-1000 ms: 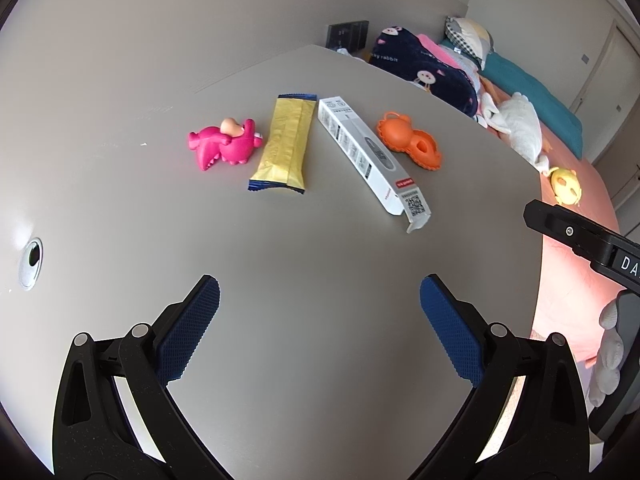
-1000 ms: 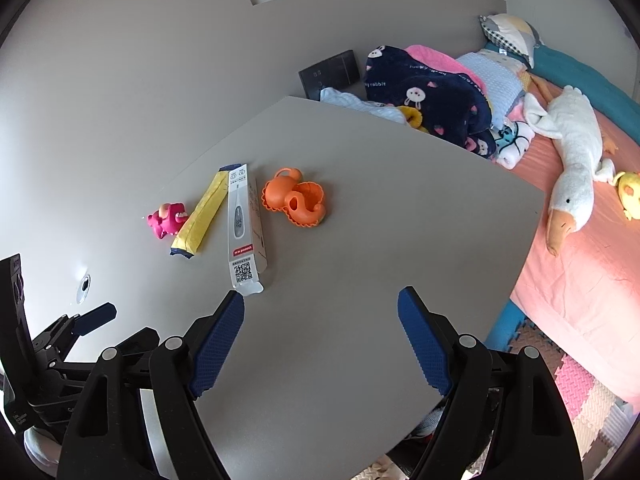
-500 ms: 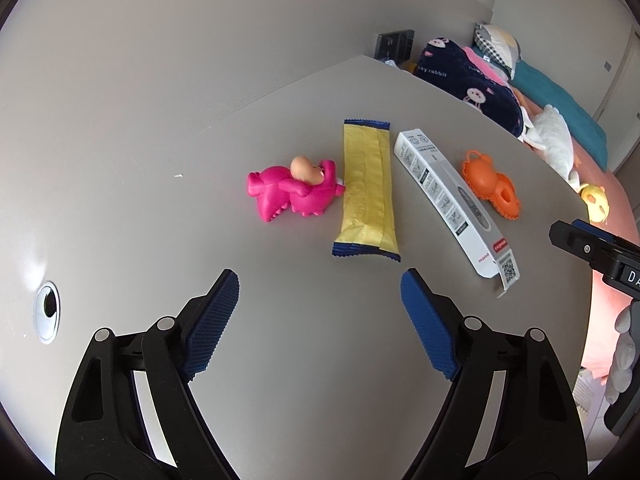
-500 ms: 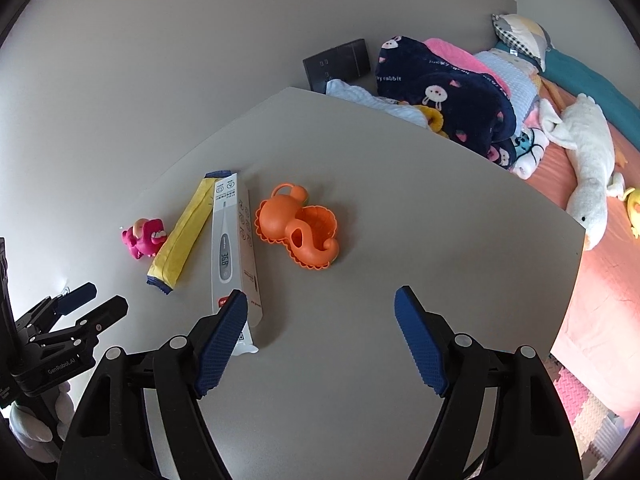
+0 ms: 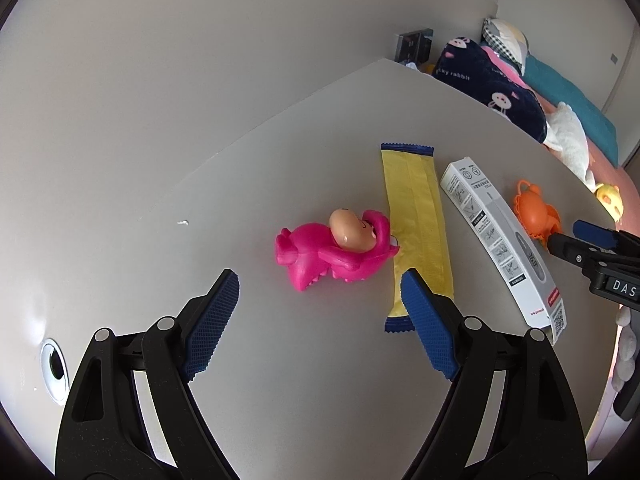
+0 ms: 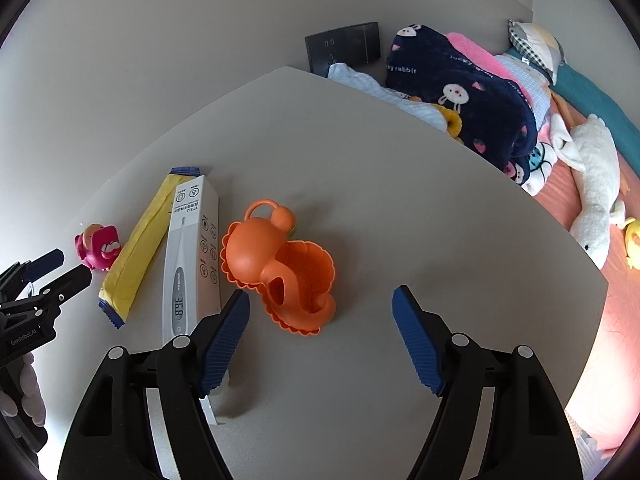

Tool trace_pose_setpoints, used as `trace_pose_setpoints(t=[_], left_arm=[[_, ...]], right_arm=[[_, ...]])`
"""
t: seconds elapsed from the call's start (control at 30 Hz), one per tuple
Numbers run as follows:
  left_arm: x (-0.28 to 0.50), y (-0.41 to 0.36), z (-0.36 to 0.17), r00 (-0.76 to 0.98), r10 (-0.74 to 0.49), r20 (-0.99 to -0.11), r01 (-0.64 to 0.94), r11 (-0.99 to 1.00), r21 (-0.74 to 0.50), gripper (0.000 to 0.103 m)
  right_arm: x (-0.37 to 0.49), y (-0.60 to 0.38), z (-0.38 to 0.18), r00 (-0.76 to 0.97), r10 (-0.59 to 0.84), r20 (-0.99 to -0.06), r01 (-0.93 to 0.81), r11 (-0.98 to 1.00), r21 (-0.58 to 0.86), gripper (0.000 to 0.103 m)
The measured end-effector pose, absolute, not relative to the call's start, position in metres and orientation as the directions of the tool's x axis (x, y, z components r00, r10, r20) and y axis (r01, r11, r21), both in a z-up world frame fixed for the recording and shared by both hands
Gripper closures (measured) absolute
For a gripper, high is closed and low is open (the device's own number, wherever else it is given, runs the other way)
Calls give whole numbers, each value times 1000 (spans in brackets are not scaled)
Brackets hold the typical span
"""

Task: Collect trash
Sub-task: 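Grasp the pink toy with the left tool while the right tool grasps the orange toy, then carry the pink and orange toys over the black bin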

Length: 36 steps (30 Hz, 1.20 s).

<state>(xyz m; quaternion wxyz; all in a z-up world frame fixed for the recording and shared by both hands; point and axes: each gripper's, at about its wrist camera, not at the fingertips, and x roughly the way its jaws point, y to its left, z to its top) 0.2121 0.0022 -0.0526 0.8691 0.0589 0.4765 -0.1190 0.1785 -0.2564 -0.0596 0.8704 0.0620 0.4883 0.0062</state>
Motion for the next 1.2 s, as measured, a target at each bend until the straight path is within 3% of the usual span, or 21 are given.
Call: trace_pose_setpoints(t=[0.3,0.4,0.5,0.57,1.2], left_arm=[[237,3,-65,495,-160,-854,294,956,-9,22],[243,1,-67,488,-168,-856,315,949,-6,24],[247,0,-70,473,-186,-861,323,946,-26,40],[247,0,-70,478,-185,-859,317,948,-27,46],[197,-1,-41,505,-233,-831,287,953,-93,46]], right_arm=[[200,-248,-70,509,60,-859,11,997,76,29],[204,-245,-69,513,55,-857,-4,998,61,38],[205,-245,-67,514,65,-855,-10,997,70,55],[205,-247,-67,509,74,-857,-5,997,83,55],[157,-247,-38,526,109,-844,8,991,132,55]])
